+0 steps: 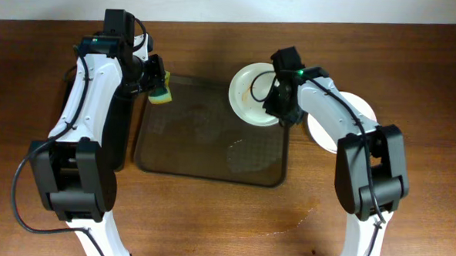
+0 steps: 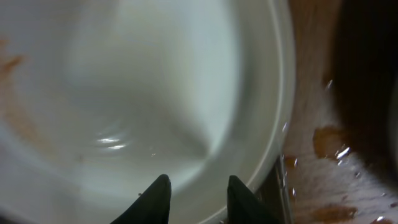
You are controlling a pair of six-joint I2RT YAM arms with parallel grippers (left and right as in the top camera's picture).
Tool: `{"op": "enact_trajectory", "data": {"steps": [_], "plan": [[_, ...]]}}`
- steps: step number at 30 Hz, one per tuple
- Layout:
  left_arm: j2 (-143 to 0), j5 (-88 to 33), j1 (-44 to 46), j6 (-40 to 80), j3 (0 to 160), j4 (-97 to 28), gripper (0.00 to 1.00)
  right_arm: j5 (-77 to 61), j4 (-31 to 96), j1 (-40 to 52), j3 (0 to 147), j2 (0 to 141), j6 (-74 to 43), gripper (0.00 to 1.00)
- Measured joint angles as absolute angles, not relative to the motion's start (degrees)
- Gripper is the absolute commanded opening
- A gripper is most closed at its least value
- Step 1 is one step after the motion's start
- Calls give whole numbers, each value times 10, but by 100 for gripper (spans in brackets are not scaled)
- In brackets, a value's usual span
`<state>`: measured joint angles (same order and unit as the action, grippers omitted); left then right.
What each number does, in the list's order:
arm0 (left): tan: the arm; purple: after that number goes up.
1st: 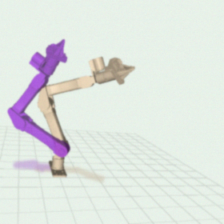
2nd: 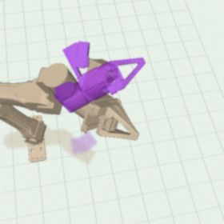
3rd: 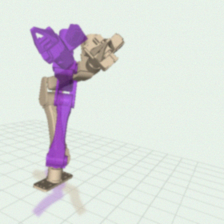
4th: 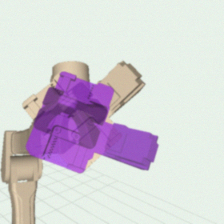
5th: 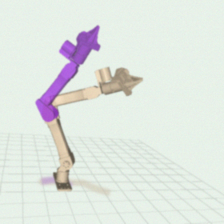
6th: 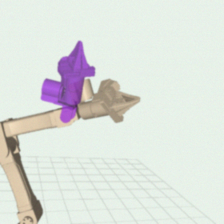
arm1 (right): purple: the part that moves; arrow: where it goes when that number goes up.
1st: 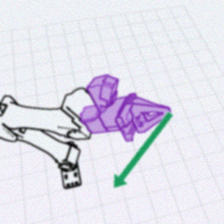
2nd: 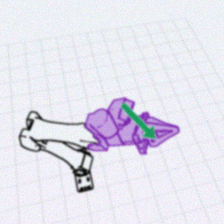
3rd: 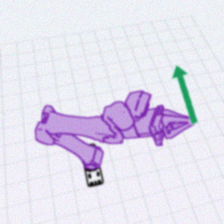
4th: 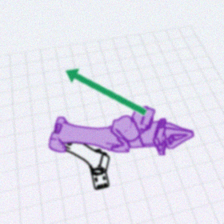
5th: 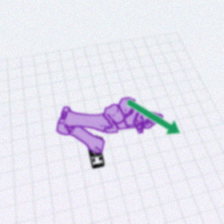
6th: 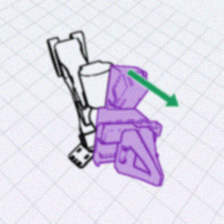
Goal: Clean dirty plates on tray and stack at the side
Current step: 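Release the stack and move the right gripper to the last plate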
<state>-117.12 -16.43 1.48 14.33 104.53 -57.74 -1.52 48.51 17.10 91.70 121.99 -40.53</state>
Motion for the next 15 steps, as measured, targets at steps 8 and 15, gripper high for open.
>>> {"op": "enact_trajectory", "data": {"steps": [8, 15], "plan": [[-1171, -164, 15, 143, 1045, -577, 1, -45, 536, 244, 915, 1228, -403, 22], [-1171, -164, 15, 143, 1045, -578, 1, -98, 591, 264, 946, 1230, -350, 23]]}}
